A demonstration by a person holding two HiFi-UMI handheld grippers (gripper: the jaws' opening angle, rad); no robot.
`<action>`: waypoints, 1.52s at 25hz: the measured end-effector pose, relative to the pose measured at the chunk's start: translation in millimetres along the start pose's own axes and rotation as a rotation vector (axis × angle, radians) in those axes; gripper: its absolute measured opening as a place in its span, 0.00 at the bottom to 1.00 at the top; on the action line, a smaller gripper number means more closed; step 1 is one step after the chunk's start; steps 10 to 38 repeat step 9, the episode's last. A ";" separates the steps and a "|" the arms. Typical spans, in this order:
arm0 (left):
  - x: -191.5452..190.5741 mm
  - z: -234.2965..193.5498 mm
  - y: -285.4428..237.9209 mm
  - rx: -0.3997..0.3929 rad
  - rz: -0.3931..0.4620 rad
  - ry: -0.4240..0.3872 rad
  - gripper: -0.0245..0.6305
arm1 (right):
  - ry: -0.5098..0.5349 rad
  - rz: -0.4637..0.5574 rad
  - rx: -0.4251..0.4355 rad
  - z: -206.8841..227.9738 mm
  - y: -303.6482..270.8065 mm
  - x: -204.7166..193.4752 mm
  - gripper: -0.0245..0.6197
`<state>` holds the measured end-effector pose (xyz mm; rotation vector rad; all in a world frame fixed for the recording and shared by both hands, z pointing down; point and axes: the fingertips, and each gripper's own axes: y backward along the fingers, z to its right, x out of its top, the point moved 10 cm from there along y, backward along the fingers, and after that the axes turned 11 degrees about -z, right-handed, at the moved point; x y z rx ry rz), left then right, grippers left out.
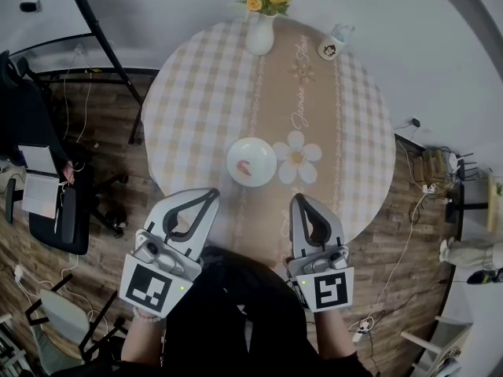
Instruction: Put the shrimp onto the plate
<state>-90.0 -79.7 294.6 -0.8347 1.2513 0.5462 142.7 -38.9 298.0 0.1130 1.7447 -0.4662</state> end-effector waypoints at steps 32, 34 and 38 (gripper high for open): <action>-0.7 2.7 3.8 0.000 0.000 -0.002 0.04 | 0.006 0.000 0.014 -5.3 2.0 1.1 0.04; -0.7 2.7 3.8 0.000 0.000 -0.002 0.04 | 0.006 0.000 0.014 -5.3 2.0 1.1 0.04; -0.7 2.7 3.8 0.000 0.000 -0.002 0.04 | 0.006 0.000 0.014 -5.3 2.0 1.1 0.04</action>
